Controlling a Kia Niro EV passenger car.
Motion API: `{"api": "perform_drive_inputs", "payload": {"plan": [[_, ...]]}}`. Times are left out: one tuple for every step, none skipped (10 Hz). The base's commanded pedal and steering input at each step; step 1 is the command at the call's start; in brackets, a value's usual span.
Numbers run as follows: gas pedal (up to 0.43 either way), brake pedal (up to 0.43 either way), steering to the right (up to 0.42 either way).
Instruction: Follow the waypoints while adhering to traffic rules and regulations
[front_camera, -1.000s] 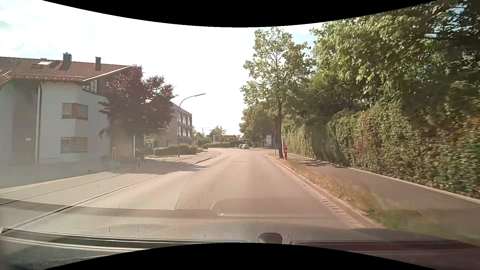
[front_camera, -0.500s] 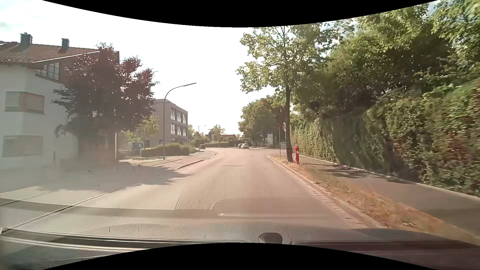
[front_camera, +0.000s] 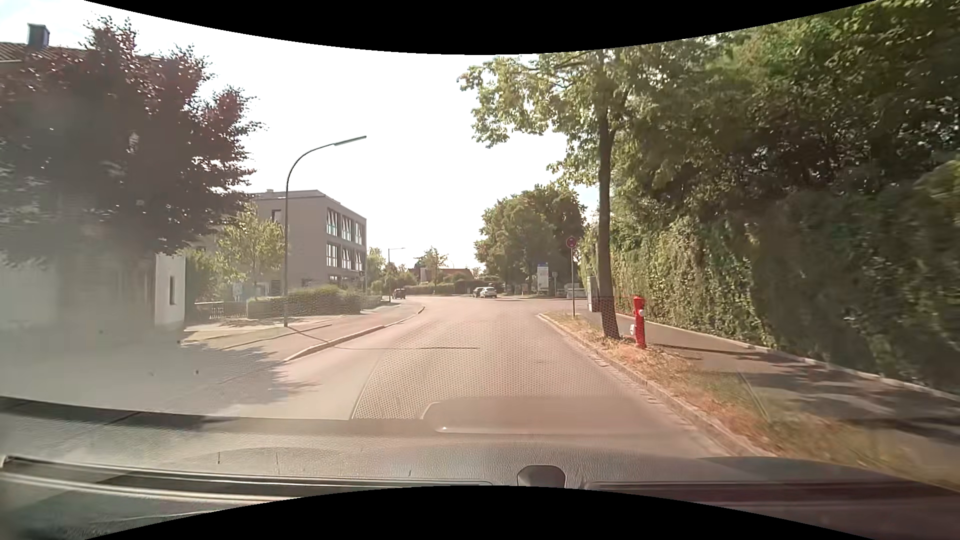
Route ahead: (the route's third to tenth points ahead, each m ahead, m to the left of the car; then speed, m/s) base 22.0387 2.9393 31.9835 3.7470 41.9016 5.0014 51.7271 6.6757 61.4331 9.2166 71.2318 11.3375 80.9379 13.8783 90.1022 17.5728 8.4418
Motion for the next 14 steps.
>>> {"api": "perform_drive_inputs", "payload": {"plan": [[0.0,0.006,-0.001],[0.0,0.018,-0.001],[0.0,0.018,-0.001],[0.0,0.018,-0.001],[0.0,0.03,-0.001],[0.0,0.049,-0.001],[0.0,0.061,-0.001],[0.0,0.073,-0.001],[0.0,0.079,-0.001],[0.0,0.091,-0.001],[0.0,0.098,-0.001],[0.0,0.11,-0.001],[0.0,0.11,-0.001],[0.0,0.116,-0.003]]}}
